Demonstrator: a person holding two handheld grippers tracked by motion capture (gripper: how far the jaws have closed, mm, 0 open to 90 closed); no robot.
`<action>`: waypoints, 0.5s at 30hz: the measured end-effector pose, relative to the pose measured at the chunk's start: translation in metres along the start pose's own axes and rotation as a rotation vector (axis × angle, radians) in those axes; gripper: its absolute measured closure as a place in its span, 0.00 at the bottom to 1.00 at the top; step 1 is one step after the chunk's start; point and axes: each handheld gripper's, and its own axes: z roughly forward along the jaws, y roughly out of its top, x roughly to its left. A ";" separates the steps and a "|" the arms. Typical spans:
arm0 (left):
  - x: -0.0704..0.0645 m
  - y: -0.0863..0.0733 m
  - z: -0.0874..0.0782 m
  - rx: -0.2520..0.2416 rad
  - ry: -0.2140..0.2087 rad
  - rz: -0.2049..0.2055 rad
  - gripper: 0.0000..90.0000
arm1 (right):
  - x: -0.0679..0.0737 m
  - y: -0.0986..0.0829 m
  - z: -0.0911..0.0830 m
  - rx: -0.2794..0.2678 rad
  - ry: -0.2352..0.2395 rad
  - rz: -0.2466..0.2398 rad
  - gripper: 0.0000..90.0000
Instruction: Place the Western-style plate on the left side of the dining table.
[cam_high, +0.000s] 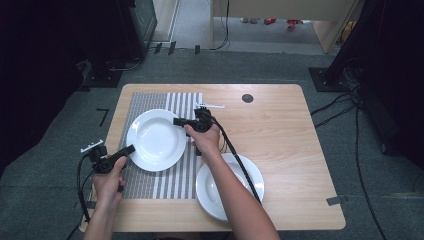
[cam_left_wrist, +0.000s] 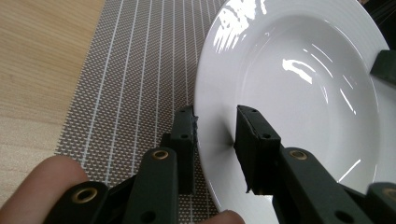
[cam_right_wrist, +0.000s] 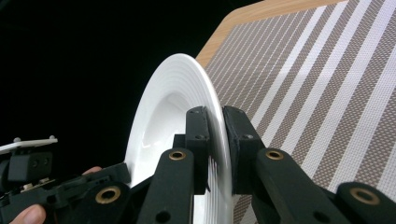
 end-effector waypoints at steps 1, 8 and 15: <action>0.000 0.000 0.001 0.001 0.003 0.001 0.77 | -0.001 0.001 0.002 0.004 -0.004 -0.005 0.91; 0.000 -0.003 0.006 0.015 0.025 0.016 0.76 | -0.003 0.007 0.009 0.013 -0.018 -0.022 0.90; -0.002 -0.006 0.011 0.032 0.033 0.032 0.75 | -0.016 0.005 0.016 0.006 -0.058 0.007 0.88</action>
